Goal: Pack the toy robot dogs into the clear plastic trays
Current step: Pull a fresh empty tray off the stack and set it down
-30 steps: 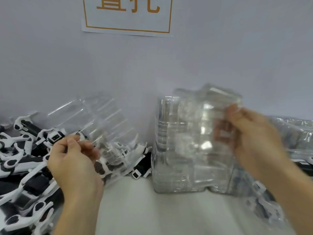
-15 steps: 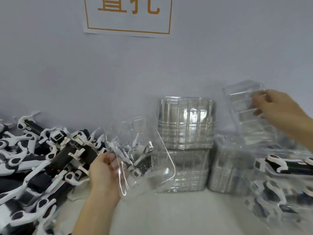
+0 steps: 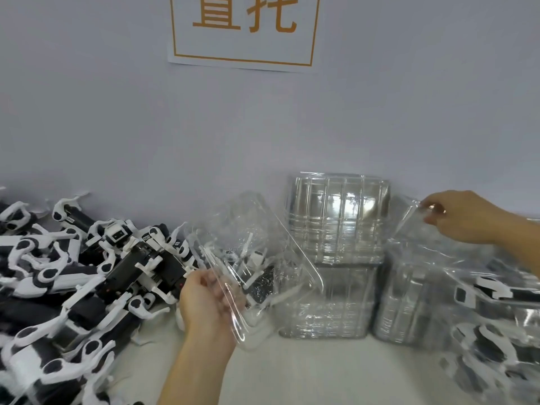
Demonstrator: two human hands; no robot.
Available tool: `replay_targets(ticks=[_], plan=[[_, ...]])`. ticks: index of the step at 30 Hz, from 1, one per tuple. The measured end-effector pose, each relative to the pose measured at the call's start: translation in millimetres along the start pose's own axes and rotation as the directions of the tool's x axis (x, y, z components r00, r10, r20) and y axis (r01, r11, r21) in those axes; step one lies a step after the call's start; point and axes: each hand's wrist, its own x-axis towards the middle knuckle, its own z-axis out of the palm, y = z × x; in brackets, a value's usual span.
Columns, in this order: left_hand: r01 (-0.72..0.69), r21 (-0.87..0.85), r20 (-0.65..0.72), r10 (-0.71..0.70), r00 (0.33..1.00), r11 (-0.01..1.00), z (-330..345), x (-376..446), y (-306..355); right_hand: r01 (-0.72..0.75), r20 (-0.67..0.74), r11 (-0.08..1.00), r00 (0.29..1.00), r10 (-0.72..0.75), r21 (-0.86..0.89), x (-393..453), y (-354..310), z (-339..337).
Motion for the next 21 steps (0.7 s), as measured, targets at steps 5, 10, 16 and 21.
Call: replay_targets(ticks=[5, 10, 16, 21], plan=[[-0.023, -0.043, -0.053, 0.021, 0.998, 0.999, 2.4, -3.5, -4.4, -0.026, 0.077, 0.998, 0.997, 0.03, -0.054, -5.1, -11.8, -3.4], [-0.05, -0.021, -0.091, 0.048, 0.995, 0.999, 3.6, -5.3, -13.4, 0.236, -0.404, 0.923, 0.91, -0.099, 0.305, -41.7, -61.8, 0.7], [-0.09, -0.063, -0.175, 0.078, 0.981, 0.994, 3.3, -7.6, -20.6, 0.405, -0.41, 0.399, 0.909, -0.077, 0.823, -129.6, -141.5, 47.4], [-0.139, -0.098, -0.204, 0.116, 0.972, 0.985, 3.3, -17.6, -31.4, 0.04, -0.038, 0.06, 0.998, -0.048, 0.997, -161.8, -165.9, 106.3]])
